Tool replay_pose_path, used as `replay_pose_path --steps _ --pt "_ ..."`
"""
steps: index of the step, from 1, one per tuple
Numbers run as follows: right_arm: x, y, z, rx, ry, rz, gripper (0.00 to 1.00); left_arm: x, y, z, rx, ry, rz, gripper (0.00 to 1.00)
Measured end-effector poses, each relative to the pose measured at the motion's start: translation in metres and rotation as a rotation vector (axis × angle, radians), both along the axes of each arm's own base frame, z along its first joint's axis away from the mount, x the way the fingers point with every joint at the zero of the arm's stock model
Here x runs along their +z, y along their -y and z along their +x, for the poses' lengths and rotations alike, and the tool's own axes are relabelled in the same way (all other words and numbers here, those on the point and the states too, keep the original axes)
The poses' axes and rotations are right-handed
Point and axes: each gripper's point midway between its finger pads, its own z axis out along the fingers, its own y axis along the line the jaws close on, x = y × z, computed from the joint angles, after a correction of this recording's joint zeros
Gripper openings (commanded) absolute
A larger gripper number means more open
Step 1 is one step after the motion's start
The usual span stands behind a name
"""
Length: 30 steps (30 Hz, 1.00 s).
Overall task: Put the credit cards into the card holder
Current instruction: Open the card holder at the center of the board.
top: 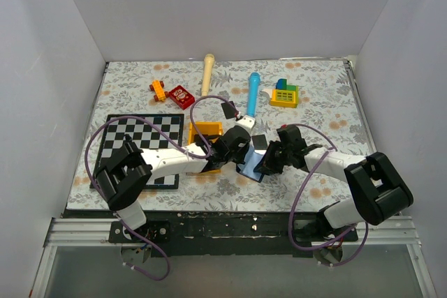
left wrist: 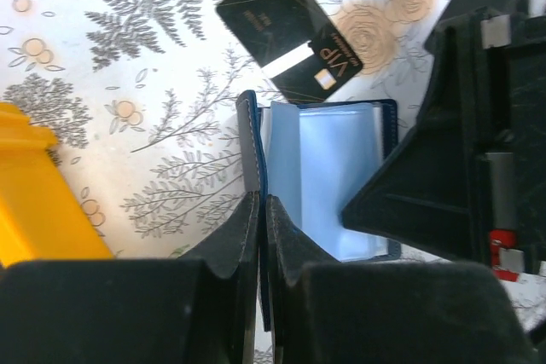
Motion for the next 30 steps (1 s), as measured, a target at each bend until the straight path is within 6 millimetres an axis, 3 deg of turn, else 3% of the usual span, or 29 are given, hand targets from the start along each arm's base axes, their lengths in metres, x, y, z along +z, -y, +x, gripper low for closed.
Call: replay_pose_path --steps 5,13,25,30 --pt "-0.001 -0.003 0.001 0.003 0.0 0.013 0.09 -0.01 -0.014 0.009 0.024 0.038 0.076 0.0" --pt "-0.001 -0.004 0.002 0.003 0.002 0.016 0.09 -0.048 -0.039 0.025 0.064 0.058 0.268 0.0" --pt "-0.001 -0.003 0.002 0.003 0.005 0.007 0.08 -0.049 -0.032 0.033 0.053 0.08 0.313 0.01" --pt "-0.001 0.006 -0.001 -0.008 0.01 -0.038 0.07 -0.049 -0.033 0.033 0.057 0.086 0.319 0.0"
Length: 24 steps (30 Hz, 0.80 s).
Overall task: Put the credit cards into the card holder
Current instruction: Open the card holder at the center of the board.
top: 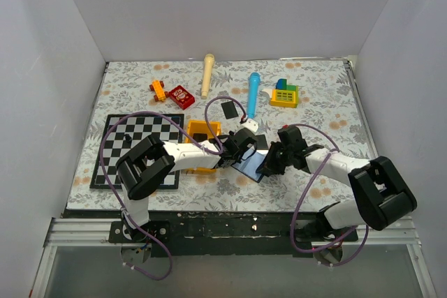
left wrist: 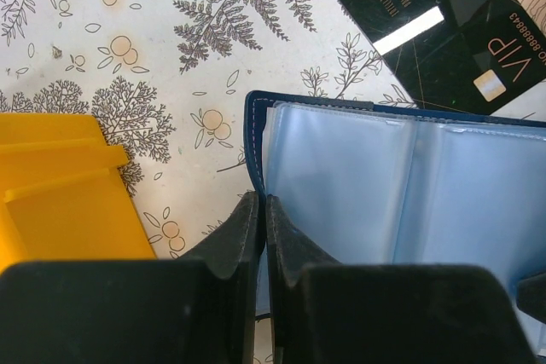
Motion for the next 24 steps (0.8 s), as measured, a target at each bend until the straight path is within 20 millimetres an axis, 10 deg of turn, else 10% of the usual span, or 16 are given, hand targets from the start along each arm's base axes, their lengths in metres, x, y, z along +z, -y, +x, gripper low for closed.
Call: replay_pose_path --steps 5,12,24 --pt "0.0 0.008 -0.003 -0.008 0.0 -0.039 0.07 0.0 -0.001 0.0 0.01 0.001 0.001 0.09" --pt "0.0 0.01 -0.004 -0.003 -0.001 -0.05 0.06 0.002 -0.011 0.001 0.029 0.008 0.038 0.5" --pt "0.0 0.01 -0.005 -0.003 -0.004 -0.051 0.06 0.05 -0.008 -0.004 -0.004 0.014 -0.002 0.55"
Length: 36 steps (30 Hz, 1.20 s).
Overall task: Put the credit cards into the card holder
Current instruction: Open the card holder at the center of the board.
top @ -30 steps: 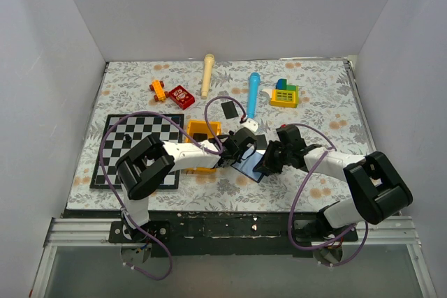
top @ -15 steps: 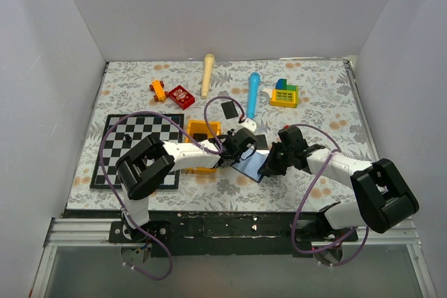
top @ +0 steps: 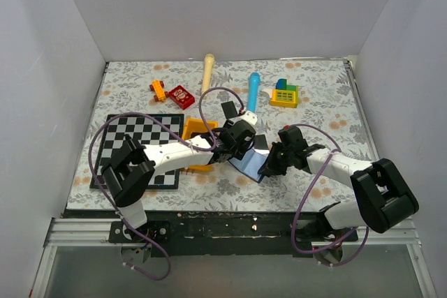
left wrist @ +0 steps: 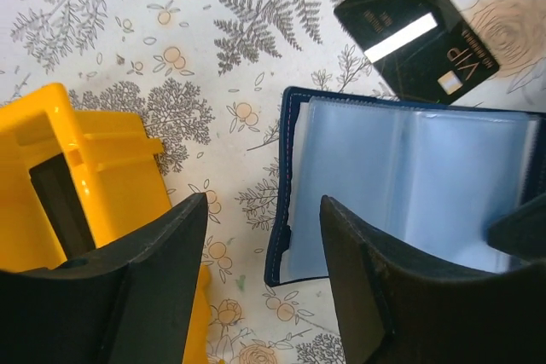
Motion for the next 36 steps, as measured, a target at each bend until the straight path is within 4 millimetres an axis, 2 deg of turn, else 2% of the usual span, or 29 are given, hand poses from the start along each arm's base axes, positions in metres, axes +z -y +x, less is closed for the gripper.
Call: replay_pose_path --steps 2,5,7,9,11,14,17,20,25,30,36 --pt "0.0 0.0 0.0 0.0 0.0 0.0 0.06 0.011 0.002 0.001 -0.003 0.013 -0.024 0.54" --pt "0.0 0.0 0.0 0.0 0.0 0.0 0.06 0.029 0.004 -0.001 -0.011 0.026 -0.07 0.46" --pt "0.0 0.0 0.0 0.0 0.0 0.001 0.06 0.04 0.007 -0.003 -0.024 0.028 -0.109 0.34" --pt "0.0 0.0 0.0 0.0 -0.001 0.001 0.06 0.054 0.016 -0.007 -0.047 0.025 -0.178 0.13" --pt "0.0 0.0 0.0 0.0 -0.002 0.002 0.06 0.066 0.025 -0.014 -0.077 0.016 -0.261 0.0" --pt "0.0 -0.001 -0.001 0.002 -0.005 0.005 0.06 0.073 0.039 -0.027 -0.135 -0.019 -0.37 0.0" --pt "0.0 -0.002 -0.001 0.004 -0.006 0.008 0.06 0.062 0.052 -0.04 -0.174 -0.085 -0.431 0.0" --pt "0.0 -0.002 -0.001 0.005 -0.006 0.009 0.06 0.038 0.06 -0.05 -0.189 -0.153 -0.441 0.0" --pt "0.0 -0.002 -0.001 0.004 -0.006 0.009 0.06 -0.002 0.062 -0.062 -0.197 -0.249 -0.414 0.0" --pt "0.0 -0.002 -0.001 0.004 -0.006 0.009 0.06 -0.022 0.058 -0.058 -0.166 -0.254 -0.368 0.0" --pt "0.0 -0.001 -0.001 0.003 -0.006 0.006 0.06 -0.035 0.044 -0.041 -0.108 -0.23 -0.321 0.0"
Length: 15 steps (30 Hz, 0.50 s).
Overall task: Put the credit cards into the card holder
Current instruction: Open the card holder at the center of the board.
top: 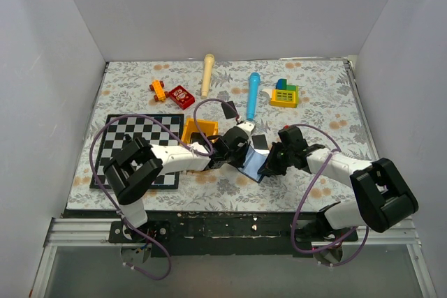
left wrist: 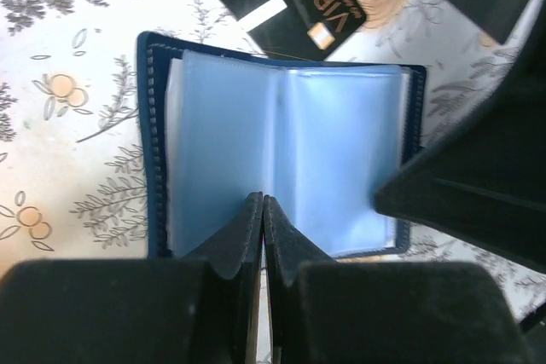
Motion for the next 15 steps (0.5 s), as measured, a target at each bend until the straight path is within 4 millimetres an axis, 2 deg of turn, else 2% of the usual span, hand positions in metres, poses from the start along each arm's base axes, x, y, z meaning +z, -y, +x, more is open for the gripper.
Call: replay_pose_path --steps 7,12,15 --pt "0.001 0.005 -0.001 -0.01 0.003 -0.023 0.06 -0.018 -0.008 0.009 0.026 -0.007 0.04 0.0" --pt "0.003 0.017 -0.009 -0.01 -0.002 -0.072 0.06 -0.018 -0.005 0.01 0.025 -0.001 0.025 0.0" --pt "0.014 0.019 -0.01 -0.004 0.018 -0.075 0.07 -0.018 -0.004 0.01 0.025 -0.002 0.019 0.0"
